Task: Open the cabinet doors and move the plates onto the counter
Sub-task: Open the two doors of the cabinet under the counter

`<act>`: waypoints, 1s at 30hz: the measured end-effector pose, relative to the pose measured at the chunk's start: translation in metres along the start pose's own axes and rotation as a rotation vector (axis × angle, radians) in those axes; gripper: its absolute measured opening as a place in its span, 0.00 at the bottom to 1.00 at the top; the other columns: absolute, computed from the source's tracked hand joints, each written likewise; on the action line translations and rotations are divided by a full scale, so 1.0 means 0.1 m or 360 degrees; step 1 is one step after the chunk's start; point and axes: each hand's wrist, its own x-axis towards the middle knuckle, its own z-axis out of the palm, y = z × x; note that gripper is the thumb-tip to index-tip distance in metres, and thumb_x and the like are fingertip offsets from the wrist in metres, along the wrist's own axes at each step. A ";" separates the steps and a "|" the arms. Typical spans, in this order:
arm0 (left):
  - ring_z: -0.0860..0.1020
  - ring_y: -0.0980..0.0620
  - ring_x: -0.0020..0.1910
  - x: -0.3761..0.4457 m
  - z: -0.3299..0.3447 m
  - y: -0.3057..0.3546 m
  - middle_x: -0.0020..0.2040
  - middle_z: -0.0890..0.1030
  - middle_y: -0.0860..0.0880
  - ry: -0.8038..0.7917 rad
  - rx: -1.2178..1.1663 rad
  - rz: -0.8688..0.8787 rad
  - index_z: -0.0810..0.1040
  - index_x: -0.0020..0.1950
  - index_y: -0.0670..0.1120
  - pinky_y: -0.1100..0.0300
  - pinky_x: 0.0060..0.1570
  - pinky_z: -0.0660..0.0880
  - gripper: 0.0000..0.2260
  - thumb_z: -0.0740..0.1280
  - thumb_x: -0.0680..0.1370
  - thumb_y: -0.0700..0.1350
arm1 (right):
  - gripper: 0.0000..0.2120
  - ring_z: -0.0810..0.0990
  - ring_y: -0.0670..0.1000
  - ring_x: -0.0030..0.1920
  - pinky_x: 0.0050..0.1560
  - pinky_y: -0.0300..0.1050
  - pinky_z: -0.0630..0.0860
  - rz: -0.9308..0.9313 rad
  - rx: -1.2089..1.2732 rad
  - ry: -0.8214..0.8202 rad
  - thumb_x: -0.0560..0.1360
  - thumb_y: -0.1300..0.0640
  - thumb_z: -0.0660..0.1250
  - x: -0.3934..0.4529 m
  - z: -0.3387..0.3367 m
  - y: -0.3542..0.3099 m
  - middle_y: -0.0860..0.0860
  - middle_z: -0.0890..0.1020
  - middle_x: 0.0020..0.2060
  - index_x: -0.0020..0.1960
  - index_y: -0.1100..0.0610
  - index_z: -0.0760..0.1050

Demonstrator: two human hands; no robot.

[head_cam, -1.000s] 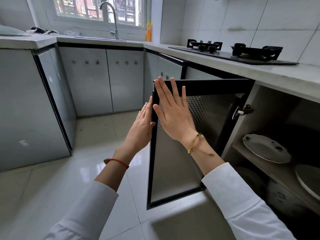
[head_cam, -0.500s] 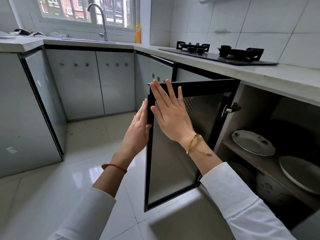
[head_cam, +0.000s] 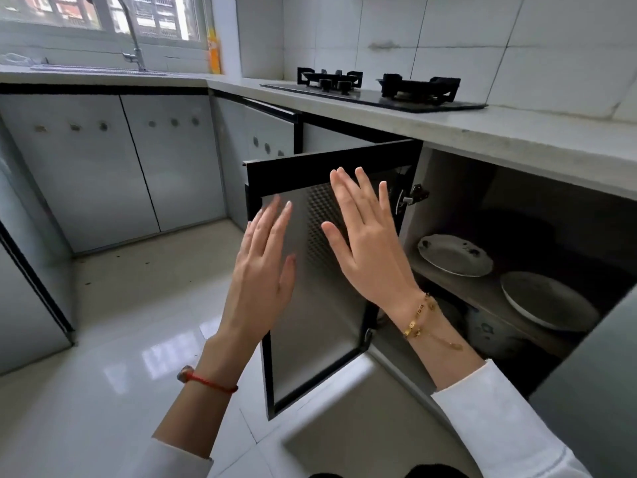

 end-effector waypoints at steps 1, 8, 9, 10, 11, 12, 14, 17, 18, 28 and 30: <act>0.57 0.49 0.78 0.02 0.03 0.04 0.78 0.59 0.47 -0.0026 -0.0028 0.0037 0.58 0.78 0.43 0.44 0.74 0.60 0.28 0.63 0.78 0.36 | 0.28 0.47 0.50 0.79 0.79 0.56 0.46 0.0035 -0.0027 0.0025 0.83 0.46 0.51 -0.05 -0.06 0.05 0.51 0.57 0.78 0.79 0.58 0.51; 0.61 0.55 0.76 0.26 0.52 0.39 0.76 0.63 0.49 -0.0188 -0.0264 0.0186 0.62 0.76 0.44 0.56 0.74 0.61 0.26 0.64 0.79 0.39 | 0.27 0.49 0.50 0.79 0.79 0.54 0.48 0.0271 -0.0242 0.0113 0.83 0.48 0.53 -0.45 -0.41 0.53 0.51 0.58 0.78 0.78 0.57 0.52; 0.62 0.55 0.75 0.29 0.62 0.45 0.76 0.64 0.49 -0.0212 -0.0300 0.0210 0.63 0.76 0.44 0.57 0.74 0.61 0.25 0.64 0.79 0.39 | 0.27 0.49 0.50 0.79 0.80 0.53 0.47 0.0313 -0.0284 0.0122 0.83 0.48 0.53 -0.52 -0.47 0.62 0.51 0.57 0.78 0.78 0.57 0.52; 0.63 0.54 0.75 0.33 0.73 0.51 0.75 0.65 0.48 -0.0238 -0.0339 0.0232 0.63 0.76 0.44 0.59 0.74 0.61 0.25 0.64 0.79 0.40 | 0.27 0.49 0.50 0.79 0.80 0.53 0.47 0.0357 -0.0331 0.0129 0.83 0.48 0.53 -0.58 -0.52 0.71 0.50 0.57 0.78 0.78 0.57 0.52; 0.63 0.54 0.75 0.37 0.84 0.58 0.75 0.66 0.48 -0.0271 -0.0377 0.0254 0.63 0.76 0.44 0.60 0.74 0.61 0.25 0.64 0.79 0.40 | 0.27 0.48 0.50 0.79 0.80 0.53 0.47 0.0401 -0.0382 0.0132 0.83 0.48 0.53 -0.65 -0.57 0.80 0.50 0.57 0.78 0.79 0.56 0.52; 0.63 0.54 0.75 0.40 0.95 0.66 0.75 0.66 0.48 -0.0308 -0.0414 0.0273 0.63 0.76 0.44 0.61 0.74 0.61 0.25 0.64 0.80 0.41 | 0.27 0.48 0.50 0.79 0.80 0.54 0.47 0.0444 -0.0432 0.0135 0.83 0.48 0.52 -0.73 -0.62 0.89 0.51 0.57 0.78 0.79 0.56 0.52; 0.63 0.54 0.75 0.46 1.18 0.82 0.75 0.66 0.49 -0.0387 -0.0498 0.0317 0.62 0.76 0.45 0.62 0.74 0.61 0.25 0.63 0.80 0.43 | 0.27 0.48 0.50 0.79 0.79 0.54 0.47 0.0524 -0.0529 0.0155 0.83 0.48 0.51 -0.88 -0.73 1.07 0.51 0.56 0.78 0.79 0.56 0.51; 0.63 0.55 0.75 0.52 1.51 1.07 0.75 0.65 0.50 -0.0511 -0.0619 0.0374 0.61 0.77 0.46 0.61 0.73 0.62 0.25 0.63 0.81 0.44 | 0.26 0.48 0.51 0.79 0.79 0.56 0.48 0.0647 -0.0668 0.0203 0.84 0.49 0.52 -1.08 -0.89 1.32 0.51 0.57 0.78 0.78 0.56 0.53; 0.63 0.55 0.75 0.54 1.62 1.16 0.76 0.64 0.51 -0.0549 -0.0660 0.0381 0.60 0.77 0.46 0.60 0.73 0.64 0.25 0.63 0.81 0.44 | 0.26 0.48 0.51 0.79 0.79 0.56 0.48 0.0687 -0.0703 0.0220 0.84 0.50 0.52 -1.13 -0.95 1.39 0.52 0.57 0.78 0.78 0.57 0.53; 0.65 0.54 0.73 0.69 2.44 2.08 0.76 0.64 0.52 -0.0829 -0.0992 0.0509 0.59 0.77 0.48 0.60 0.71 0.66 0.26 0.63 0.81 0.47 | 0.25 0.50 0.55 0.79 0.79 0.54 0.46 0.0855 -0.1002 0.0347 0.83 0.54 0.55 -1.50 -1.46 1.90 0.54 0.59 0.78 0.77 0.60 0.55; 0.64 0.54 0.74 0.71 2.56 2.21 0.76 0.64 0.52 -0.0879 -0.1039 0.0513 0.59 0.77 0.49 0.61 0.70 0.65 0.26 0.63 0.81 0.47 | 0.25 0.51 0.56 0.79 0.79 0.56 0.47 0.0867 -0.1033 0.0362 0.83 0.54 0.56 -1.55 -1.53 1.98 0.55 0.60 0.77 0.77 0.60 0.56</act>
